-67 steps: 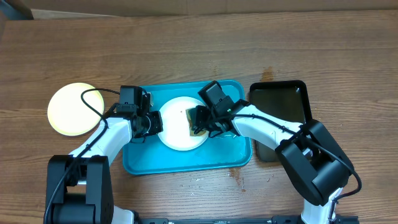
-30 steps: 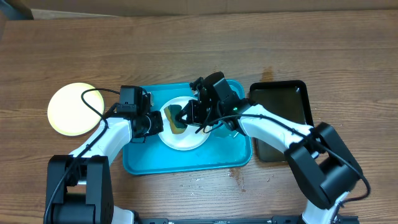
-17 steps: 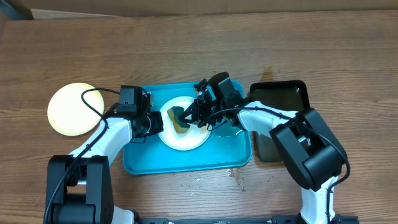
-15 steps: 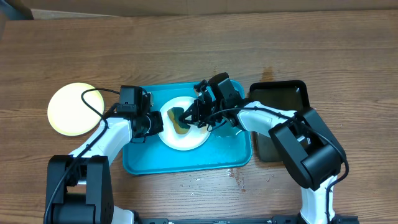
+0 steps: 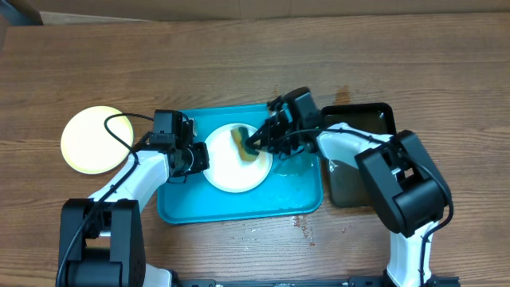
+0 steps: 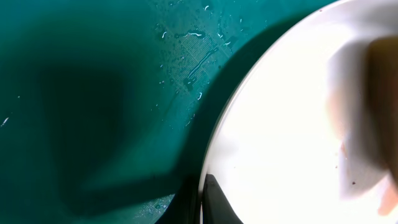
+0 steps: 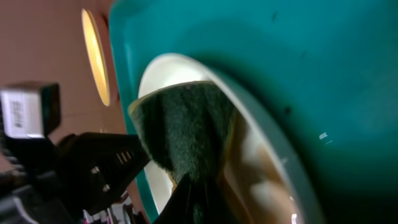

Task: Clean dirty plates on tray and stack at the side
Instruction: 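Return the sponge to the black water tray with the right gripper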

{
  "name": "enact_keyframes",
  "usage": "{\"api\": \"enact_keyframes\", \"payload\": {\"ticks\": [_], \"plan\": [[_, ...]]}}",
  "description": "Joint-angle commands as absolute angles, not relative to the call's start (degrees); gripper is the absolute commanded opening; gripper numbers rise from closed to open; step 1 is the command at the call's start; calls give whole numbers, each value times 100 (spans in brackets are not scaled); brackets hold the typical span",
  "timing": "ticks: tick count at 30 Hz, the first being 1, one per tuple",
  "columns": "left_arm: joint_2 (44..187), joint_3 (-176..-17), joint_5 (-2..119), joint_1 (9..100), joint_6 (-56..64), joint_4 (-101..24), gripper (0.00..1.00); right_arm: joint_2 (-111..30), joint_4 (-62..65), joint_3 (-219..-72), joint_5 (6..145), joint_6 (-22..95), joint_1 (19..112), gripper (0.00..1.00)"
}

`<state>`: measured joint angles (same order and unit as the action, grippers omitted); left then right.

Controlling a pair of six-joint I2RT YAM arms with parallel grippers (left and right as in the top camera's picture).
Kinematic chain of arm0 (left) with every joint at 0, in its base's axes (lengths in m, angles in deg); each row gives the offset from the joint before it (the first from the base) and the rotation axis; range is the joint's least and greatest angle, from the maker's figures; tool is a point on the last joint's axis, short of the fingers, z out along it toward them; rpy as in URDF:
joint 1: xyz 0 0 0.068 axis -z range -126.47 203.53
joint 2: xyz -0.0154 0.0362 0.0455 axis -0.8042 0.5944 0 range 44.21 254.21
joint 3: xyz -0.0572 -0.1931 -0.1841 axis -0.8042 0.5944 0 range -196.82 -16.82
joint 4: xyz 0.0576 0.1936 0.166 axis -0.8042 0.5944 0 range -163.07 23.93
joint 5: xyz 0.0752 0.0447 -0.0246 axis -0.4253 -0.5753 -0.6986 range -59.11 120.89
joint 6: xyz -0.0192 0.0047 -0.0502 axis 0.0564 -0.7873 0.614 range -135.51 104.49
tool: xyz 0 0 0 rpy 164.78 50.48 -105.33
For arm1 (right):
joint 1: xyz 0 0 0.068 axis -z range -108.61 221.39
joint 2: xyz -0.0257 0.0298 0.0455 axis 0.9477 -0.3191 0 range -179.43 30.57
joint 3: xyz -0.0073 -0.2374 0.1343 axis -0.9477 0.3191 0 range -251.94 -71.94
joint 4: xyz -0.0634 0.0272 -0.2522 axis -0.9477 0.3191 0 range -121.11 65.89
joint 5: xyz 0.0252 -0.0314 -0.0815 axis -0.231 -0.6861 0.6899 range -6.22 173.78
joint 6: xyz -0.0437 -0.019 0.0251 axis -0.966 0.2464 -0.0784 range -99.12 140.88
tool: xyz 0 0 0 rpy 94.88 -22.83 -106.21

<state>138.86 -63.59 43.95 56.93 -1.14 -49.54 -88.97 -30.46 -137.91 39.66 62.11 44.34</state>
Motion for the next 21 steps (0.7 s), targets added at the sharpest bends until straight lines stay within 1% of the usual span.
{"api": "enact_keyframes", "payload": {"ticks": [1,4,6,8,12,16,21], "plan": [[13972,-6306,4401,5732,-182,-4913,4,-8884,-3306,-13848,3269,6115,4692,4],[13972,-6306,4401,5732,-184,-4913,4,-8700,-3389,-13920,2602,6115,4869,4],[13972,-6306,4401,5732,-184,-4913,4,-8493,-3315,-13920,2430,6111,4943,4],[13972,-6306,4401,5732,-184,-4913,4,-8217,-3081,-13920,2410,6067,5022,4],[13972,-6306,4401,5732,-184,-4910,4,-7557,-2225,-13918,2532,5501,5258,4],[13972,-6306,4401,5732,-184,-4915,4,-6983,-751,-13918,3197,4760,5676,4],[13972,-6306,4403,5732,-182,-4937,4,-6587,1277,-13918,5066,3977,6246,4]]}}
